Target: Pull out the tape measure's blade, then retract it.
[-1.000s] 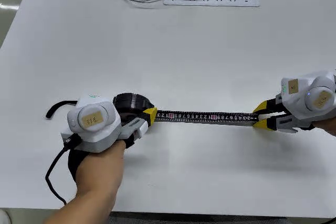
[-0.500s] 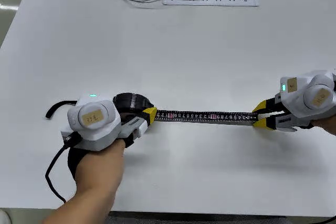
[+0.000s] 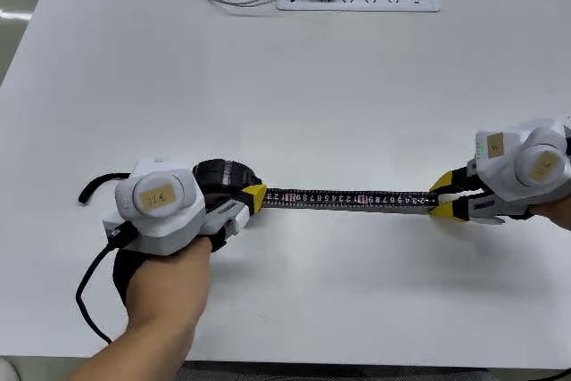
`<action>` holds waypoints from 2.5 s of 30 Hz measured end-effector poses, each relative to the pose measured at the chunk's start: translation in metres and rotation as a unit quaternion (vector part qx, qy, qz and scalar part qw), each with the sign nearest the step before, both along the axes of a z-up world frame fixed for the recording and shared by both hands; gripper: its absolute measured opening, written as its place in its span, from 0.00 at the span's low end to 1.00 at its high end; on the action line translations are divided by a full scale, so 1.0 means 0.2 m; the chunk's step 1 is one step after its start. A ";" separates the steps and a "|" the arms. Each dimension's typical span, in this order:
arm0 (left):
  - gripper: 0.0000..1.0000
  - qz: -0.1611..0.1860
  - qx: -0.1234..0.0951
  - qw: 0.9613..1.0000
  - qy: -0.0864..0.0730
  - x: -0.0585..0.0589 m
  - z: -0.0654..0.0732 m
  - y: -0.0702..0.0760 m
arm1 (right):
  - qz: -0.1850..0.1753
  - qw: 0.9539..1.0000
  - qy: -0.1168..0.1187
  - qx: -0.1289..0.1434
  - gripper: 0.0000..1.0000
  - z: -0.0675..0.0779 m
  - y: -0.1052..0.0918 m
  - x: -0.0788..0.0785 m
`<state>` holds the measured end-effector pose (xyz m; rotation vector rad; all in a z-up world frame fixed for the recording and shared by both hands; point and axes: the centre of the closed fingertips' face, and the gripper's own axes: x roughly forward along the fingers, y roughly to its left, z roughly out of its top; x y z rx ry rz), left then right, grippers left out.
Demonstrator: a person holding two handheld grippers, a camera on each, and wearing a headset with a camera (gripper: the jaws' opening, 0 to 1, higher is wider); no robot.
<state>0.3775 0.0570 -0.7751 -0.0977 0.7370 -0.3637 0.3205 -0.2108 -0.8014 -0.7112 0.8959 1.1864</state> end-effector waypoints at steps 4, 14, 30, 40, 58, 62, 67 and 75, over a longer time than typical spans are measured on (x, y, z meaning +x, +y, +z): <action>0.56 0.001 -0.002 1.000 0.000 0.00 0.00 0.00 | 0.002 1.000 -0.003 -0.003 0.11 0.00 0.00 0.00; 0.56 0.000 -0.009 1.000 0.000 0.00 0.00 0.00 | 0.006 1.000 -0.002 0.015 0.10 0.01 0.10 0.02; 0.56 0.000 -0.022 1.000 0.000 0.00 0.01 0.01 | 0.006 0.999 -0.003 0.033 0.10 0.02 0.18 0.04; 0.56 0.000 -0.025 1.000 0.001 0.00 0.01 0.01 | 0.010 0.999 -0.005 0.043 0.10 0.04 0.25 0.05; 0.56 0.002 -0.032 0.999 0.003 0.00 0.01 0.01 | 0.012 0.998 -0.003 0.058 0.10 0.05 0.35 0.07; 0.56 0.002 -0.032 0.999 0.002 0.00 0.01 0.01 | 0.011 0.998 -0.001 0.063 0.10 0.05 0.37 0.08; 0.57 0.004 -0.038 0.999 0.003 0.00 0.01 0.01 | 0.012 0.998 -0.002 0.066 0.10 0.05 0.39 0.08; 0.57 0.003 -0.039 0.999 0.003 0.00 0.01 0.01 | 0.012 0.997 0.000 0.072 0.10 0.05 0.43 0.08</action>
